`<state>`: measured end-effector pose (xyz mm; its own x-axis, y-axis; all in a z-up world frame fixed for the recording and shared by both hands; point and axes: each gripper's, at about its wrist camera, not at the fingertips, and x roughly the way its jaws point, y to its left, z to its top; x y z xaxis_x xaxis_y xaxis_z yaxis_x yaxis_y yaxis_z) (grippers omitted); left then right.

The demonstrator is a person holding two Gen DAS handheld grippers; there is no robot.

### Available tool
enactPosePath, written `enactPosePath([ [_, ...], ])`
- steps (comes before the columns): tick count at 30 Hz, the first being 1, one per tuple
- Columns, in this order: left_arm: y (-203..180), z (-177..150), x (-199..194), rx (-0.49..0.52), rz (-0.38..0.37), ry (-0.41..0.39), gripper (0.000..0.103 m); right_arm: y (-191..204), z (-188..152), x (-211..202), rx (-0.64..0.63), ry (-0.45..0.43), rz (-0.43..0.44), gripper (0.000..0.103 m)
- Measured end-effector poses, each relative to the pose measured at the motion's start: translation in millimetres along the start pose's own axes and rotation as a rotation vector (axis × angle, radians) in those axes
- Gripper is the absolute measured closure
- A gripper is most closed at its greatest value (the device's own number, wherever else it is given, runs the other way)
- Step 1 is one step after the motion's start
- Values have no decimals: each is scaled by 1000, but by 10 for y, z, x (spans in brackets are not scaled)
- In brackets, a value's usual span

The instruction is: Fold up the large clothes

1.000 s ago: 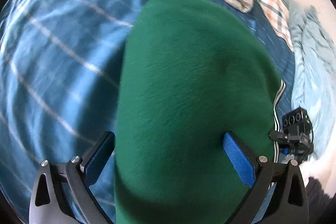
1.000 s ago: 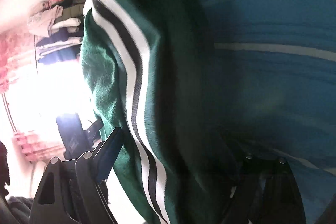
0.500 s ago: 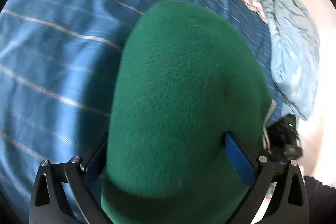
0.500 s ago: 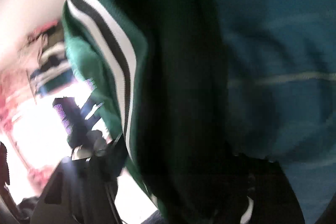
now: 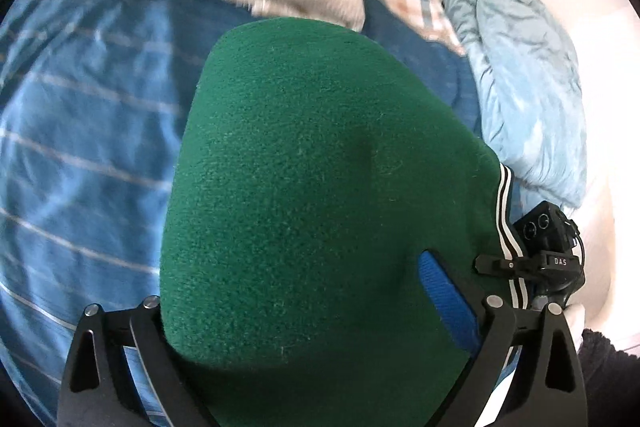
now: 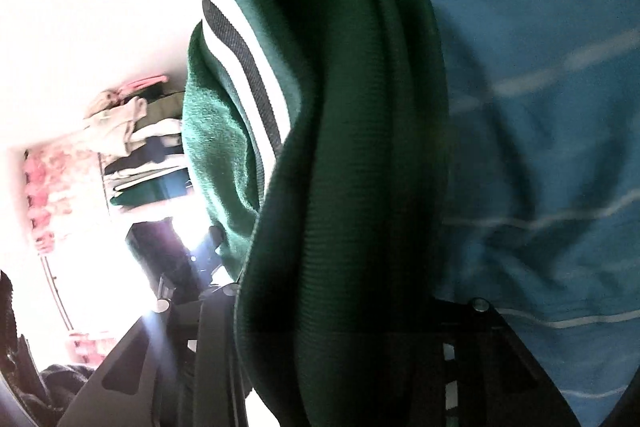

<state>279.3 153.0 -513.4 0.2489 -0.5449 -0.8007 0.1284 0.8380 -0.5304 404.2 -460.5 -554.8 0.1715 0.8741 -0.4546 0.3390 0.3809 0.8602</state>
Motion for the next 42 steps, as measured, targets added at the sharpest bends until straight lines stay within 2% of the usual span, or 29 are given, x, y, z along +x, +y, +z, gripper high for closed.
enactPosePath([
  [4, -127, 382, -318, -2, -8, -52, 5, 530, 228, -120, -49, -4, 24, 64],
  [8, -228, 980, -542, 5, 0, -106, 5, 1116, 674, -188, -105, -2, 36, 64],
  [12, -223, 1785, -656, 29, 12, -154, 5, 1687, 1392, -113, -144, -17, 43, 64],
  [16, -69, 2614, -599, 53, 39, -203, 5, 2203, 2277, 188, -170, -31, 50, 64],
  [18, 94, 3023, -494, 66, 53, -216, 5, 2396, 2771, 396, -177, -30, 51, 64],
  [21, 416, 3470, -214, 68, 64, -209, 5, 2493, 3433, 605, -180, -25, 31, 64],
  [24, 762, 3827, 238, 48, 63, -160, 5, 2412, 4016, 909, -151, -26, -33, 64],
  [27, 1014, 3974, 754, 56, 125, -96, 5, 2181, 4418, 1140, -102, -20, -105, 64],
  [29, 1106, 3948, 926, 68, 138, -86, 2, 2168, 4523, 1267, -93, -20, -115, 64],
  [31, 1160, 3925, 944, 61, 123, -88, 1, 2187, 4486, 1370, -93, -16, -118, 63],
  [34, 1160, 3897, 833, 45, 129, -77, 1, 2159, 4372, 1319, -121, -23, -219, 53],
  [36, 1129, 3881, 708, 23, 161, -88, 1, 2366, 4304, 1301, -154, -69, -341, 36],
  [39, 938, 3748, 470, 75, 330, -159, 1, 2747, 4113, 1153, -241, -200, -596, 17],
  [41, 773, 3613, 305, 113, 434, -204, 1, 2963, 3837, 1124, -297, -287, -782, 14],
  [42, 683, 3525, 204, 128, 477, -231, 1, 2961, 3715, 1043, -318, -313, -845, 13],
])
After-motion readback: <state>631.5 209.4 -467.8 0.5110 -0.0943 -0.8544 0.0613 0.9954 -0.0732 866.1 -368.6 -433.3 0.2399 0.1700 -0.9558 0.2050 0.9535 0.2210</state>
